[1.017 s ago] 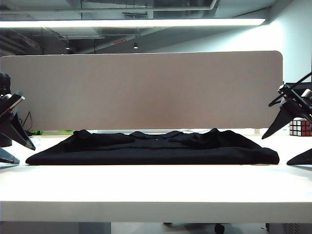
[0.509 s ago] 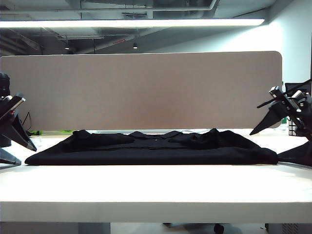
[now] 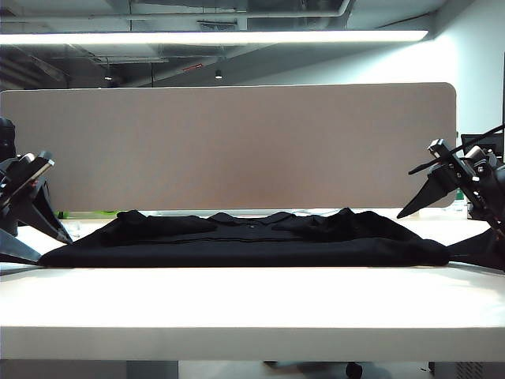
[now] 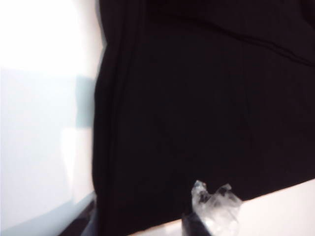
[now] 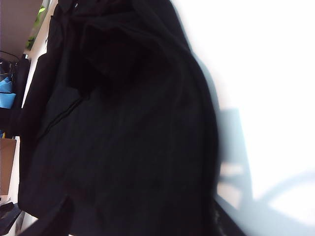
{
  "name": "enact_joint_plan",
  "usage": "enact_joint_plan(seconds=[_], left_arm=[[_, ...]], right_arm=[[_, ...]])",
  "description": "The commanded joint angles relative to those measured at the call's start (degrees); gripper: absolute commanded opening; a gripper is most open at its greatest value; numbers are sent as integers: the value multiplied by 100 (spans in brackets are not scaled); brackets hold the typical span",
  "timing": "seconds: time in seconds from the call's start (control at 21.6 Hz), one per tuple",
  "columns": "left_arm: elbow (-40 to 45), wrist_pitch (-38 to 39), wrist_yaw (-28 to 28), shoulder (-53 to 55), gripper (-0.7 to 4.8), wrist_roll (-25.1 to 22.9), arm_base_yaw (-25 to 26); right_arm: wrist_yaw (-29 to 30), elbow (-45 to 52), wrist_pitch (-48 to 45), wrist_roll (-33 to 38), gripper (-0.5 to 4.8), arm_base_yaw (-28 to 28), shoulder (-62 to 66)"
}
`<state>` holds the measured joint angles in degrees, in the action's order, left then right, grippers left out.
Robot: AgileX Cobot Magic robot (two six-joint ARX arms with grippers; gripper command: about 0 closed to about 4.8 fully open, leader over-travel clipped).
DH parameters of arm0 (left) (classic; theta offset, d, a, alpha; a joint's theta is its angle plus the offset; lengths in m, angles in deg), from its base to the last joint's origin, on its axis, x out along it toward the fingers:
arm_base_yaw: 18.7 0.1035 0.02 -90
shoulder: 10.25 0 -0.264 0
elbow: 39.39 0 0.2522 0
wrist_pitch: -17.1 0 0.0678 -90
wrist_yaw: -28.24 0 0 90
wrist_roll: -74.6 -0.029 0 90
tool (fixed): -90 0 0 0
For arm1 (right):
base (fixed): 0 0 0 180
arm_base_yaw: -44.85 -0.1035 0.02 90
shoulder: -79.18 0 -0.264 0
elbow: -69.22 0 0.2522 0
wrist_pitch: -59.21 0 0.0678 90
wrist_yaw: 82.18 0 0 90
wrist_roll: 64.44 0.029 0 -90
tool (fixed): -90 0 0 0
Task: Fold the bottom side of the T-shirt horizontally towards the center, about one-third of the way, then fold the sleeve back towards the center, creating a straight line along the edge of the T-shirt, and finally fold the bottom of the T-shirt up towards the top, creating a neat rectangle.
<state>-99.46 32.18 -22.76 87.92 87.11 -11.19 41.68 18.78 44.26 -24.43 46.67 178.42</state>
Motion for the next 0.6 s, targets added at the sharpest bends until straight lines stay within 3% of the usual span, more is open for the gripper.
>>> enact_joint_plan(seconds=[0.05, 0.37, 0.46, 0.51, 0.6], left_arm=[[-7, -81, -61, 66, 203, 22, -2], [-7, -131, -26, 219, 179, 11, -114], [-7, -144, -20, 227, 164, -9, -133], [-7, -149, -22, 227, 93, -37, -173], [-7, -146, 70, 227, 58, -81, -170]], right_arm=[[66, 72, 420, 177, 328, -31, 87], [79, 72, 402, 177, 320, -33, 87], [81, 72, 404, 170, 270, -37, 87], [98, 72, 400, 133, 216, -37, 87], [210, 72, 402, 46, 166, -44, 87]])
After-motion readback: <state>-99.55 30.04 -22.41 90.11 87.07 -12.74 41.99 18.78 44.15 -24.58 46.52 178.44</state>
